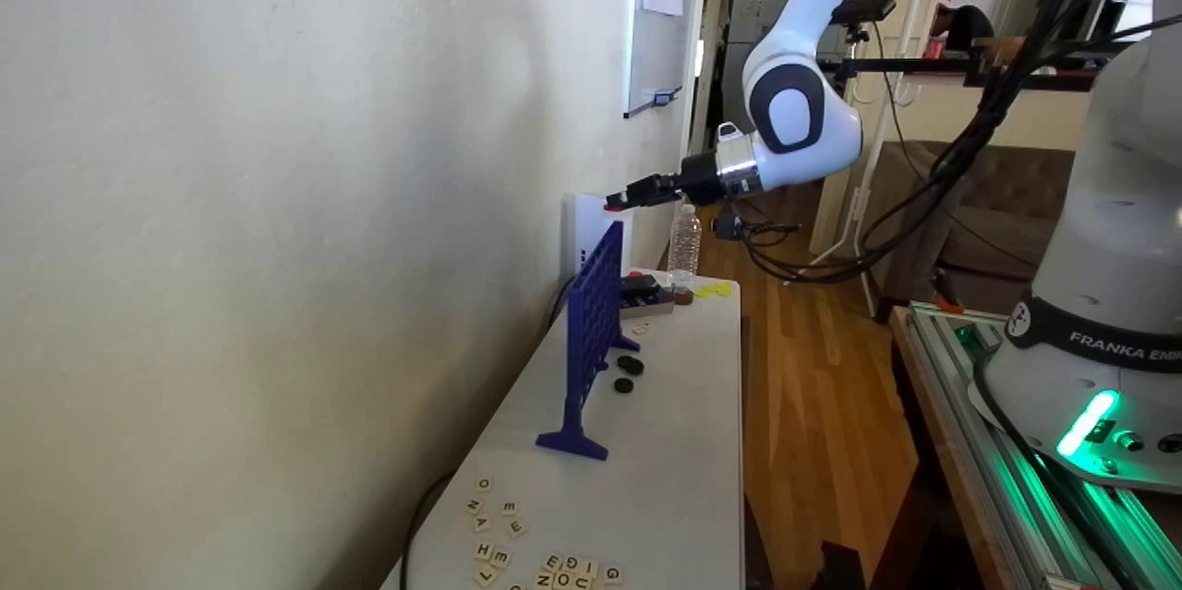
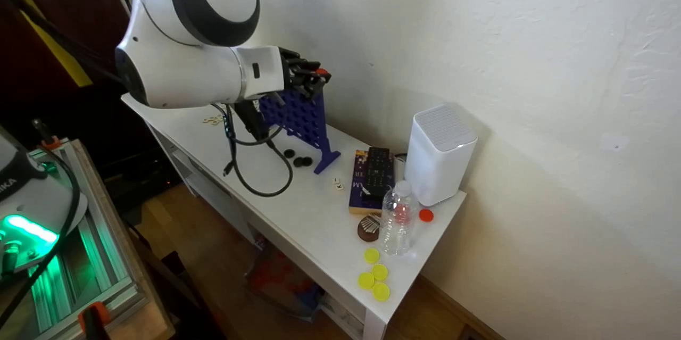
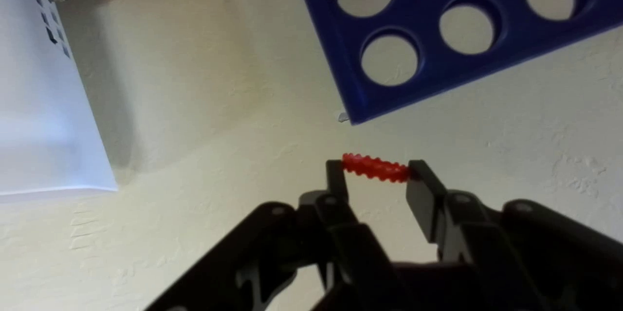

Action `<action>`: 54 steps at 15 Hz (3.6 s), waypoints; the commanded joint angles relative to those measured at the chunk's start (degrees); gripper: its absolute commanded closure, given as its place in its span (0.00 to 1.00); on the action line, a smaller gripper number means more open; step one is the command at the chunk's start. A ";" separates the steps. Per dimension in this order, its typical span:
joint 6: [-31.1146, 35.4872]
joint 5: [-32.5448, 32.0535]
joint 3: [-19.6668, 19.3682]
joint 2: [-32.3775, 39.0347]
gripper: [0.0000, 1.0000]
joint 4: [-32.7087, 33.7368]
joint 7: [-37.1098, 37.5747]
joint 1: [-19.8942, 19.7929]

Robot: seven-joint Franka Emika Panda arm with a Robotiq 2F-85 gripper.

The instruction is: Move the orange object to the right

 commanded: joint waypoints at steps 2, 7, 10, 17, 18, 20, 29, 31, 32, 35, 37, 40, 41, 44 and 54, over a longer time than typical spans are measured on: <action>-0.82 -0.13 -0.17 -2.97 0.86 -2.89 0.73 -0.16; -3.41 -0.13 -3.41 -5.91 0.86 -7.51 -2.97 -3.32; -5.25 -0.17 -6.59 -6.71 0.86 -8.61 -5.34 -6.48; 10.19 2.46 1.58 4.29 0.86 -2.62 -5.65 1.64; 12.78 -0.04 0.02 4.88 0.86 -0.59 -6.24 1.00; 18.14 -0.16 -1.49 7.94 0.86 4.10 -7.84 2.03; 20.68 -0.57 -4.68 10.14 0.61 7.50 -7.78 3.53; 21.03 -0.73 -4.57 11.46 0.86 8.47 -7.92 3.73; 21.37 0.07 -4.52 13.96 0.86 9.78 -8.54 4.08; 20.87 0.16 -4.52 20.16 0.86 12.31 -7.79 4.54; 19.63 0.21 -5.25 24.20 0.86 14.45 -7.57 4.69; 16.82 0.26 -6.98 29.39 0.86 18.09 -5.93 3.70; 16.56 0.21 -7.56 31.23 0.86 19.59 -4.77 3.28; 16.84 0.23 -8.42 35.83 0.86 22.60 -0.63 2.97; 15.85 -0.35 -9.10 42.31 0.86 24.93 8.92 4.73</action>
